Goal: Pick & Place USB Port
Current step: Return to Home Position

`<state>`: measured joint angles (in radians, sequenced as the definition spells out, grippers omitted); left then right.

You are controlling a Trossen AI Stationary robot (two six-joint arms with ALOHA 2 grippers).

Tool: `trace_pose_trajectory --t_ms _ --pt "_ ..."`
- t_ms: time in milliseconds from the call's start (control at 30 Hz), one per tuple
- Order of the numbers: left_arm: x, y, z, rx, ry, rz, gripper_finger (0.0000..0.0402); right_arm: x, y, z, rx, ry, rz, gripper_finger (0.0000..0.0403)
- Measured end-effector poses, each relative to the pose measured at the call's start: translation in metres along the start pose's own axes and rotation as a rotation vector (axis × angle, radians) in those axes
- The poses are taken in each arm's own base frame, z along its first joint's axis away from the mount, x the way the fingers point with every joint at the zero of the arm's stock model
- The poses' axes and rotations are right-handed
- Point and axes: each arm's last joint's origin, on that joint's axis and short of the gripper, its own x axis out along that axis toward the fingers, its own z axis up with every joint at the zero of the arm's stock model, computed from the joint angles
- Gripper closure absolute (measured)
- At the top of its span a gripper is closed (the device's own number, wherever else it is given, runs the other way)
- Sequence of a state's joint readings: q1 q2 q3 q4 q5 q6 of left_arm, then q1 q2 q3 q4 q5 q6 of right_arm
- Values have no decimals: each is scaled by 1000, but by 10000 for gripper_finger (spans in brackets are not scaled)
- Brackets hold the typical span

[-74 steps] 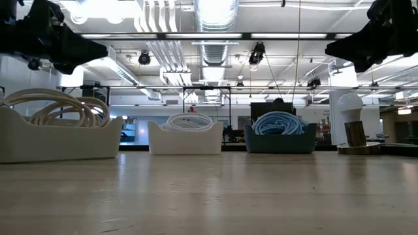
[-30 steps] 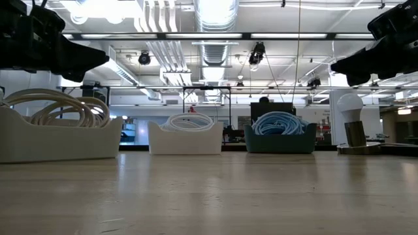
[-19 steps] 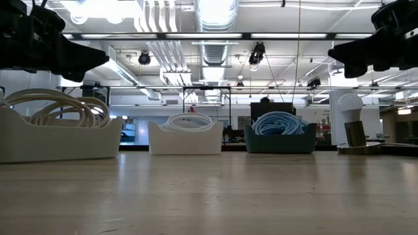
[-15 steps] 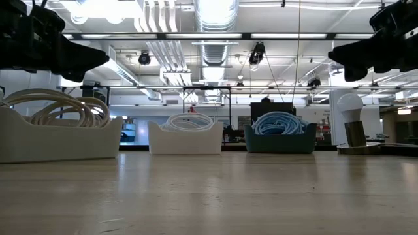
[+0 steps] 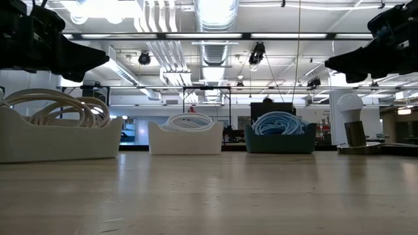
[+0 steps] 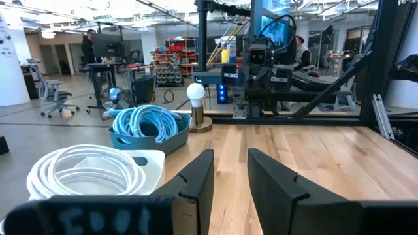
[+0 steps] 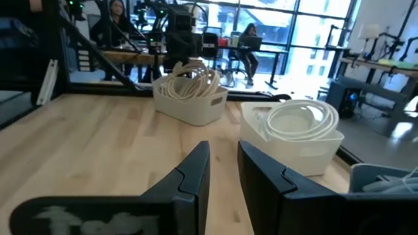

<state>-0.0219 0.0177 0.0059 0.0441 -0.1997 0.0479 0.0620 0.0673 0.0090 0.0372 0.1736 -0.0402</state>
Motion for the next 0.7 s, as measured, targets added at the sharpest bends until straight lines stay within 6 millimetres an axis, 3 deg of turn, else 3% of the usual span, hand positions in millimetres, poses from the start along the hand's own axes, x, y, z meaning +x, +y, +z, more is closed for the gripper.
trace_pose_trajectory --t_ms 700 --pt "0 0 0 0 0 0 300 0 0 0 -65 -1 -5 325"
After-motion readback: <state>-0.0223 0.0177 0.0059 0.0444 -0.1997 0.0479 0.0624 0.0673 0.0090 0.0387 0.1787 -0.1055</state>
